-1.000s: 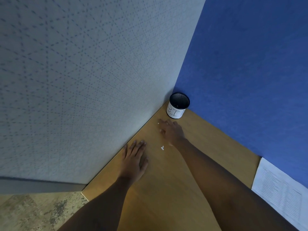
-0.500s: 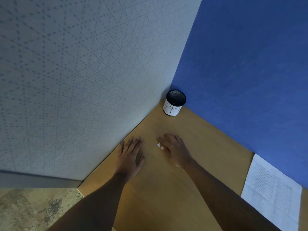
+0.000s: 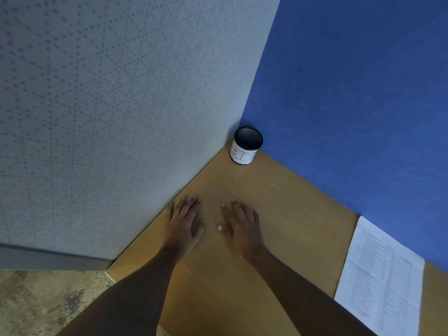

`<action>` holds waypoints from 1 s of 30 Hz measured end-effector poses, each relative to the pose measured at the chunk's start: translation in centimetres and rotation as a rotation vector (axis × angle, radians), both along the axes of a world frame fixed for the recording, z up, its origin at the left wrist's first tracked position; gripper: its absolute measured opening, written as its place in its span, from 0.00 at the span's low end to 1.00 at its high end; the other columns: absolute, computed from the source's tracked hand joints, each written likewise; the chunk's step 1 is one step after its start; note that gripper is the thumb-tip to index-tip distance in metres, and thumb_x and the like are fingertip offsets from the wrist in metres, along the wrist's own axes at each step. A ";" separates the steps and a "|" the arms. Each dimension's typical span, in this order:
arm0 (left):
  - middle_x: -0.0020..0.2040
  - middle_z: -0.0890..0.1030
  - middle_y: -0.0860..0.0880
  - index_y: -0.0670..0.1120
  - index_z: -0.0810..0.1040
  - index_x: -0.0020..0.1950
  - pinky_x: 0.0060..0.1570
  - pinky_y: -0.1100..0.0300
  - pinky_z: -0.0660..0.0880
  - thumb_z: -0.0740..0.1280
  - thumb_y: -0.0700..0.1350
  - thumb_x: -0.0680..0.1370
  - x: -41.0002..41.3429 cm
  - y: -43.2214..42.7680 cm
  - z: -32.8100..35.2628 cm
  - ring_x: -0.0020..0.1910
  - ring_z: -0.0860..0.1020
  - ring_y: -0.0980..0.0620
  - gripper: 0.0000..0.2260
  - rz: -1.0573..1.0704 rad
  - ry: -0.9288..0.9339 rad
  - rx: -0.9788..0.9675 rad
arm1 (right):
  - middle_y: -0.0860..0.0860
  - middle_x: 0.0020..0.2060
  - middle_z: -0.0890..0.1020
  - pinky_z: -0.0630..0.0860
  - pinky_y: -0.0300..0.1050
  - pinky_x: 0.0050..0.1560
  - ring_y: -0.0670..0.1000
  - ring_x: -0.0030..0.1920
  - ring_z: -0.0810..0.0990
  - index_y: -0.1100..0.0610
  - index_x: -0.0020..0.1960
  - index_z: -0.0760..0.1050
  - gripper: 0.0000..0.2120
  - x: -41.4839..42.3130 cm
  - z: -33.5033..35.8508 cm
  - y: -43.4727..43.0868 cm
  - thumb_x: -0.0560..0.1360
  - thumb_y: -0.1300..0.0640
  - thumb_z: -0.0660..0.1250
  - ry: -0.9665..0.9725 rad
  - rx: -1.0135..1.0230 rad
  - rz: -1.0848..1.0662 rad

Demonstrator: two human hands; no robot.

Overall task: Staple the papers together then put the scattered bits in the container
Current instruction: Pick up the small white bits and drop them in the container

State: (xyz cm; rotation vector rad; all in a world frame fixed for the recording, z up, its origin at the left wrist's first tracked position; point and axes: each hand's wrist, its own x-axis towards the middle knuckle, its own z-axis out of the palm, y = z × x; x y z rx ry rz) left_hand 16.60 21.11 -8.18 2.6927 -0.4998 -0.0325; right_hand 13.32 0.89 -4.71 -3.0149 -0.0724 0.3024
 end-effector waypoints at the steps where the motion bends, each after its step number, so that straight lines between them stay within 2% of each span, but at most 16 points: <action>1: 0.77 0.63 0.52 0.50 0.59 0.78 0.76 0.47 0.44 0.53 0.58 0.80 0.0 0.0 0.0 0.78 0.54 0.50 0.27 0.000 -0.004 -0.006 | 0.55 0.74 0.65 0.63 0.65 0.68 0.61 0.72 0.64 0.47 0.76 0.58 0.30 0.0 0.0 0.1 0.77 0.36 0.46 0.010 -0.004 -0.004; 5: 0.77 0.63 0.52 0.50 0.60 0.77 0.76 0.48 0.44 0.54 0.58 0.80 0.0 0.1 -0.2 0.78 0.54 0.49 0.27 -0.001 -0.013 -0.008 | 0.52 0.76 0.59 0.57 0.66 0.70 0.58 0.75 0.59 0.44 0.77 0.54 0.31 -0.1 0.2 -0.2 0.76 0.35 0.42 0.041 -0.007 -0.012; 8: 0.76 0.65 0.51 0.50 0.61 0.77 0.76 0.47 0.44 0.54 0.58 0.79 0.1 0.0 -0.1 0.77 0.56 0.49 0.27 0.001 -0.014 -0.024 | 0.47 0.76 0.61 0.57 0.59 0.72 0.55 0.74 0.59 0.40 0.74 0.58 0.29 0.5 0.9 -0.4 0.75 0.36 0.43 0.049 0.072 -0.055; 11: 0.76 0.65 0.51 0.50 0.61 0.77 0.76 0.46 0.46 0.53 0.58 0.79 0.0 0.0 -0.1 0.77 0.56 0.49 0.27 0.004 -0.010 -0.019 | 0.42 0.69 0.70 0.63 0.50 0.68 0.50 0.68 0.66 0.37 0.65 0.71 0.17 1.6 1.4 -0.7 0.77 0.43 0.59 0.004 0.270 -0.187; 13: 0.76 0.64 0.52 0.50 0.61 0.77 0.76 0.46 0.46 0.53 0.59 0.79 0.0 0.1 -0.2 0.77 0.56 0.49 0.27 0.006 -0.003 -0.020 | 0.41 0.60 0.78 0.70 0.49 0.64 0.48 0.61 0.74 0.39 0.56 0.79 0.11 2.4 1.7 -0.7 0.74 0.48 0.67 0.007 0.502 -0.348; 15: 0.76 0.64 0.52 0.50 0.60 0.77 0.76 0.46 0.45 0.52 0.59 0.80 0.0 0.0 -0.2 0.77 0.55 0.49 0.27 0.005 -0.001 -0.019 | 0.42 0.50 0.84 0.75 0.50 0.59 0.45 0.53 0.81 0.41 0.48 0.82 0.09 3.2 2.0 -0.9 0.71 0.53 0.71 0.024 0.802 -0.524; 17: 0.76 0.64 0.52 0.50 0.60 0.77 0.76 0.46 0.45 0.52 0.59 0.80 0.0 0.0 -0.2 0.77 0.55 0.49 0.27 0.004 0.000 -0.020 | 0.44 0.45 0.85 0.77 0.45 0.55 0.44 0.47 0.82 0.46 0.48 0.83 0.09 3.4 2.3 -1.1 0.72 0.59 0.70 0.034 0.895 -0.582; 21: 0.77 0.63 0.52 0.51 0.59 0.78 0.76 0.46 0.46 0.51 0.59 0.80 0.0 -0.1 -0.3 0.78 0.54 0.50 0.27 0.005 0.009 -0.010 | 0.43 0.45 0.84 0.76 0.41 0.48 0.43 0.44 0.80 0.49 0.47 0.83 0.09 3.6 2.3 -1.7 0.73 0.60 0.67 0.020 0.699 -0.438; 28: 0.76 0.64 0.52 0.50 0.61 0.77 0.76 0.46 0.45 0.52 0.58 0.80 0.0 -0.1 -0.3 0.78 0.54 0.50 0.27 0.003 0.007 -0.016 | 0.52 0.45 0.82 0.78 0.50 0.46 0.51 0.46 0.79 0.58 0.49 0.81 0.10 6.0 2.5 -2.6 0.71 0.66 0.65 0.048 0.312 0.269; 30: 0.77 0.63 0.52 0.50 0.60 0.77 0.76 0.46 0.45 0.53 0.58 0.80 0.1 -0.1 -0.3 0.78 0.54 0.50 0.27 0.002 0.009 -0.015 | 0.53 0.48 0.81 0.78 0.49 0.48 0.52 0.49 0.79 0.59 0.54 0.80 0.12 6.8 3.1 -2.7 0.73 0.66 0.64 0.095 0.165 0.434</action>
